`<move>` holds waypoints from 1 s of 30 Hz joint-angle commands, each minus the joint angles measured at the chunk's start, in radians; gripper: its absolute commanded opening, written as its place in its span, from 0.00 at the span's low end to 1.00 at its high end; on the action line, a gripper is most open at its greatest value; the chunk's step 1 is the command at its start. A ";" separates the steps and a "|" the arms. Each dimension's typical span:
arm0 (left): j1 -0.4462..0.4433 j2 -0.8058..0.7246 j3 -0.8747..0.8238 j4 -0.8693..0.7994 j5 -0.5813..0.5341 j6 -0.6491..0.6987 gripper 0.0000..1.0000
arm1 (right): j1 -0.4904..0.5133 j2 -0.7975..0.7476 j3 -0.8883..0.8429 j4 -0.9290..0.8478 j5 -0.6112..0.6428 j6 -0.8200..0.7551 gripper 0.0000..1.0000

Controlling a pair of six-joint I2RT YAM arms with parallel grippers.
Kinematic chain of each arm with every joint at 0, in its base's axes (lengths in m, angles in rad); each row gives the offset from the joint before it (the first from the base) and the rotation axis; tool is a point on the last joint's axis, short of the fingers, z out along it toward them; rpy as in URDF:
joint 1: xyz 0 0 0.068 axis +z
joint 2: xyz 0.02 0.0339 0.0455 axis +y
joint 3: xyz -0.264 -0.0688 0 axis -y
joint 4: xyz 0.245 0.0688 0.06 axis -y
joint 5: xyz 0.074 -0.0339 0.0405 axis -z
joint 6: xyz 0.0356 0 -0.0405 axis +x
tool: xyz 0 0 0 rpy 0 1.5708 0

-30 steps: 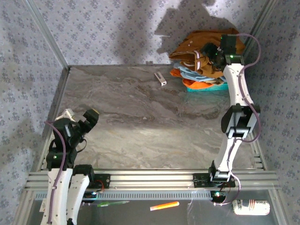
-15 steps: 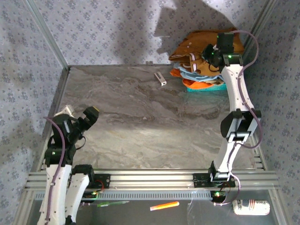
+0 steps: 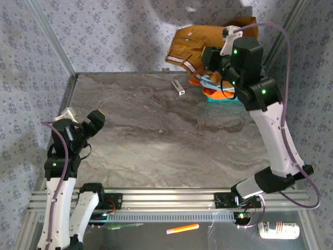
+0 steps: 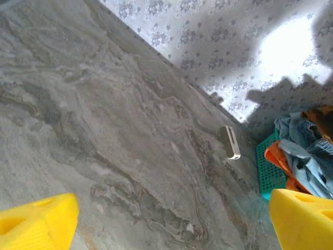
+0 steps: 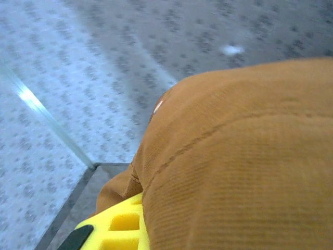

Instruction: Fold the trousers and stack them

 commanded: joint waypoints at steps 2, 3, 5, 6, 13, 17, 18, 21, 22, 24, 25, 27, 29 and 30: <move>0.004 0.019 0.079 0.000 -0.033 0.030 0.93 | 0.184 -0.076 -0.017 0.056 0.094 -0.131 0.00; 0.005 0.024 0.093 -0.003 -0.036 0.028 0.93 | 0.230 -0.087 -0.040 0.060 0.102 -0.131 0.00; 0.006 0.032 0.116 -0.016 -0.041 0.025 0.93 | 0.295 -0.097 -0.090 0.060 0.102 -0.112 0.00; 0.006 0.037 0.129 -0.024 -0.044 0.023 0.93 | 0.320 -0.093 -0.120 0.054 0.100 -0.095 0.00; 0.007 0.039 0.147 -0.066 -0.055 0.023 0.94 | 0.477 0.012 -0.352 0.125 -0.015 0.063 0.00; 0.008 0.040 0.138 -0.091 -0.056 0.030 0.94 | 0.525 0.105 -0.438 0.185 -0.075 0.158 0.01; 0.008 0.037 0.132 -0.096 -0.057 0.032 0.94 | 0.534 0.130 -0.461 0.211 -0.101 0.193 0.03; 0.009 0.026 0.121 -0.123 -0.081 0.038 0.95 | 0.554 0.213 -0.471 0.232 -0.160 0.225 0.35; 0.010 0.024 0.119 -0.131 -0.091 0.041 0.95 | 0.552 0.238 -0.455 0.217 -0.177 0.214 0.50; 0.014 0.021 0.111 -0.133 -0.097 0.042 0.96 | 0.538 0.251 -0.424 0.159 -0.169 0.180 0.60; 0.014 0.025 0.107 -0.130 -0.088 0.043 0.96 | 0.525 0.238 -0.420 0.139 -0.167 0.160 0.65; 0.014 0.047 0.107 -0.130 -0.048 0.064 0.93 | 0.492 0.187 -0.437 0.113 -0.135 0.132 0.72; 0.005 0.086 0.107 -0.134 0.010 0.087 0.91 | 0.437 0.117 -0.479 0.097 -0.107 0.116 0.74; -0.008 0.105 0.101 -0.134 0.026 0.091 0.91 | 0.400 0.078 -0.516 0.093 -0.094 0.115 0.75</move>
